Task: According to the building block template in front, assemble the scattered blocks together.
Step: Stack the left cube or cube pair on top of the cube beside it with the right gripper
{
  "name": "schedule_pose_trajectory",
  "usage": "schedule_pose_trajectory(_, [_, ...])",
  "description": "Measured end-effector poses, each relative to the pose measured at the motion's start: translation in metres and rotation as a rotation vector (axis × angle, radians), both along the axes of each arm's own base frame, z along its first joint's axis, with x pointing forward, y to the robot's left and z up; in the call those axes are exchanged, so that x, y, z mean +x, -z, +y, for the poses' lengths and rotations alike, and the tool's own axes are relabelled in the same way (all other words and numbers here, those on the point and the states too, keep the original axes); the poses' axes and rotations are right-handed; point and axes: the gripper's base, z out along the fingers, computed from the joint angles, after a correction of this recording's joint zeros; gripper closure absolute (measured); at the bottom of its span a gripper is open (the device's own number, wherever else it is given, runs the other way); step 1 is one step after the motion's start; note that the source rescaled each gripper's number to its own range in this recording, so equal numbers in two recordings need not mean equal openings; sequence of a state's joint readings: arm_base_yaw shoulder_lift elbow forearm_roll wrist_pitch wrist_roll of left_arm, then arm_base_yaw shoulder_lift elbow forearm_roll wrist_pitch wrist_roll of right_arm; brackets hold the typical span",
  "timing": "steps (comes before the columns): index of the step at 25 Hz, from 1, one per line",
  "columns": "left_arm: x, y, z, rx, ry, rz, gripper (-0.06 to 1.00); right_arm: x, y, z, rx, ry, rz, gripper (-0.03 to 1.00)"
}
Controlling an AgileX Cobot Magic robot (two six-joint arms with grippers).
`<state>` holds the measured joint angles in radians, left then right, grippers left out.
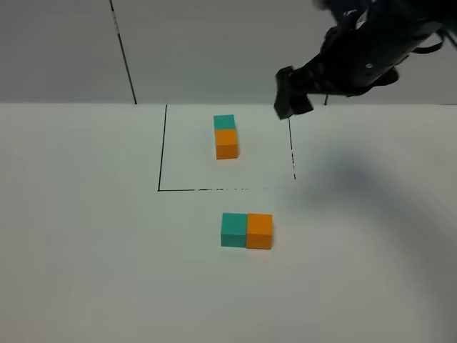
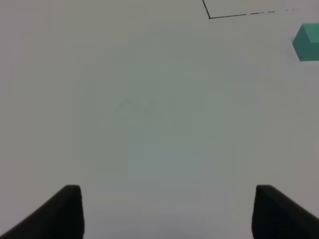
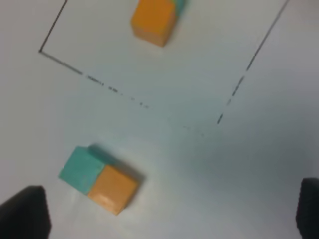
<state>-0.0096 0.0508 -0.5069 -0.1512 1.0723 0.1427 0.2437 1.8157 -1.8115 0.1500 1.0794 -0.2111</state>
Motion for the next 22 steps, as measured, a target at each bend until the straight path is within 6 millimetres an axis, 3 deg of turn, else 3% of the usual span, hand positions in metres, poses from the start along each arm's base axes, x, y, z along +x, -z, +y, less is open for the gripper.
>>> schedule_pose_trajectory(4, [0.0,0.0,0.0,0.0,0.0,0.0,0.44,-0.036,-0.02,-0.027,0.061,0.116,-0.124,-0.03])
schedule_pose_trajectory(13, [0.0,0.0,0.0,0.0,0.0,0.0,0.44,-0.109,0.005,-0.059,0.214,0.3,-0.468,-0.03])
schedule_pose_trajectory(17, [0.0,0.0,0.0,0.0,0.0,0.0,0.44,-0.13,0.018,-0.064,0.254,0.33,-0.561,-0.03])
schedule_pose_trajectory(22, [0.0,0.0,0.0,0.0,0.0,0.0,0.44,-0.14,0.021,-0.067,0.246,0.323,-0.603,-0.02])
